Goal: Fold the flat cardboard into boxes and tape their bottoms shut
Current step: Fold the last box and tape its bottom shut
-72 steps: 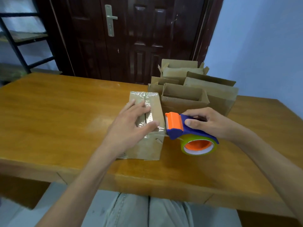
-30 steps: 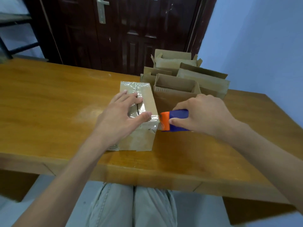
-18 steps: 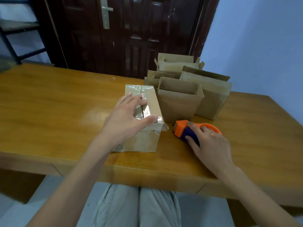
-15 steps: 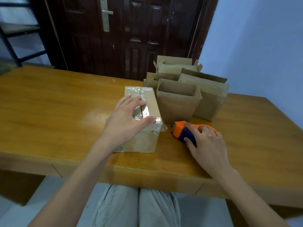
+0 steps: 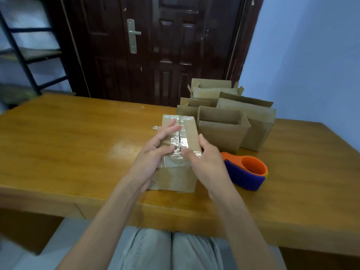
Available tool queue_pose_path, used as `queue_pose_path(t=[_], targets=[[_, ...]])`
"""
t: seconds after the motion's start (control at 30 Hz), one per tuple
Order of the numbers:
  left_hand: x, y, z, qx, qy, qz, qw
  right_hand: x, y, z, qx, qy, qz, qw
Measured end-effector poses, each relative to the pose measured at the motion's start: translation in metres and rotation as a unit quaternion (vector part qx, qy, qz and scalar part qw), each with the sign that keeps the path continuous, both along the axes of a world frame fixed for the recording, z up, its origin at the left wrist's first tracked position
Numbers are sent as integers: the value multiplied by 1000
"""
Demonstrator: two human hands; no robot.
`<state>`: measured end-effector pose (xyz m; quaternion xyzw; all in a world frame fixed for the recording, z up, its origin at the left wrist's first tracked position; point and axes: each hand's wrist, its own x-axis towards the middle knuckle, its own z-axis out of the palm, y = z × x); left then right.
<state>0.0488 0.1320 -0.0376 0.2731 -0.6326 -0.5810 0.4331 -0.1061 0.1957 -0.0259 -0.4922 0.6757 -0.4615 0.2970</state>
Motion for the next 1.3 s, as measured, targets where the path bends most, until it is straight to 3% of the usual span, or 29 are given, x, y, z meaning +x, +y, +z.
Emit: queue_pose_path(t=[0.2, 0.33, 0.43, 0.53, 0.77, 0.97, 1.07, 1.13, 1.23, 1.3], targets=[[7, -11, -12, -9, 4, -47, 999, -17, 7, -2, 7, -148, 62, 987], [-5, 0, -24, -71, -23, 49, 996, -4, 14, -24, -28, -217, 53, 974], [-15, 9, -35, -68, 33, 88, 993, 5, 13, -48, -63, -276, 48, 958], [-16, 8, -41, -32, 78, 65, 994, 6, 11, -53, -78, -299, 49, 950], [-11, 4, -53, -34, 42, 63, 997, 5, 9, -54, -94, -317, 56, 942], [16, 7, -50, -5, 7, 27, 1000, -26, 17, -46, -49, -204, 104, 972], [36, 0, -35, -145, -100, 44, 983, -45, 24, -33, -86, -128, 113, 982], [47, -7, -22, -225, -141, 39, 963, -57, 27, -24, -131, -28, 145, 980], [59, -14, -5, -245, -177, 22, 953, -73, 20, -15, -147, 128, 213, 957], [62, -18, -1, -246, -187, 18, 951, -82, 15, -10, -124, 167, 247, 946]])
